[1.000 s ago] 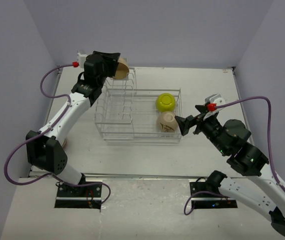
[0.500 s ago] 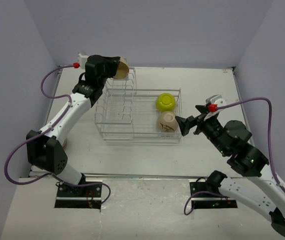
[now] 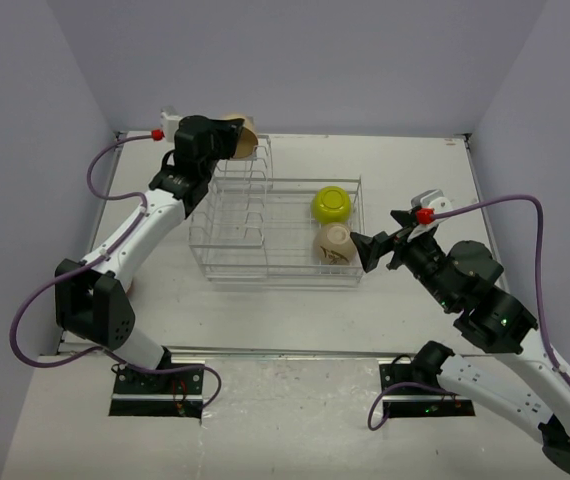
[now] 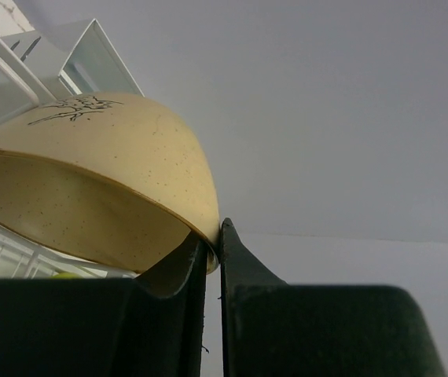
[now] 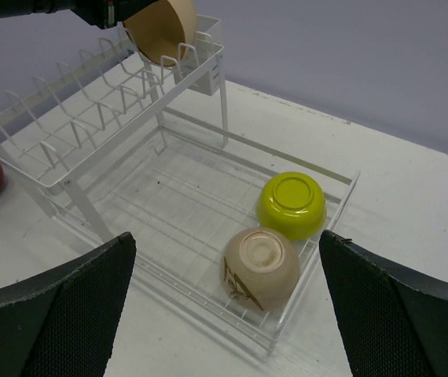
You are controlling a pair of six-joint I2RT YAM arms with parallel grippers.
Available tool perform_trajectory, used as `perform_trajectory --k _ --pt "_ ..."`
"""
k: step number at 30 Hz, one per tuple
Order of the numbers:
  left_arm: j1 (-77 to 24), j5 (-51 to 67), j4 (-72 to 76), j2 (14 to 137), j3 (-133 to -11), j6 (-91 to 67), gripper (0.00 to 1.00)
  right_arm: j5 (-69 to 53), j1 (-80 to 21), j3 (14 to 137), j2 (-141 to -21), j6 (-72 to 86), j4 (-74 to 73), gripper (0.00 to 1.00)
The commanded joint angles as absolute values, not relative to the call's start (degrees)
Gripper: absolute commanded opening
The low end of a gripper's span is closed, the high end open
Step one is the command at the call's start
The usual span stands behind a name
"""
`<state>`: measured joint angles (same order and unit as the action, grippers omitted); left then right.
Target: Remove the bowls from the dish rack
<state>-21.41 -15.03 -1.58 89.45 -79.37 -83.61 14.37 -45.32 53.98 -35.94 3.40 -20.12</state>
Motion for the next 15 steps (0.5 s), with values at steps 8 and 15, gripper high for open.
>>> perform_trajectory --k 8,15 --pt "-21.1 -16.3 6.8 84.5 -72.6 -82.3 0.00 14.2 -45.4 53.7 -36.0 2.6 -18.0 0.99" --pt "-21.5 -16.8 16.0 80.6 -65.9 -80.7 0.00 14.1 -45.4 53.9 -36.5 2.7 -18.1 0.99"
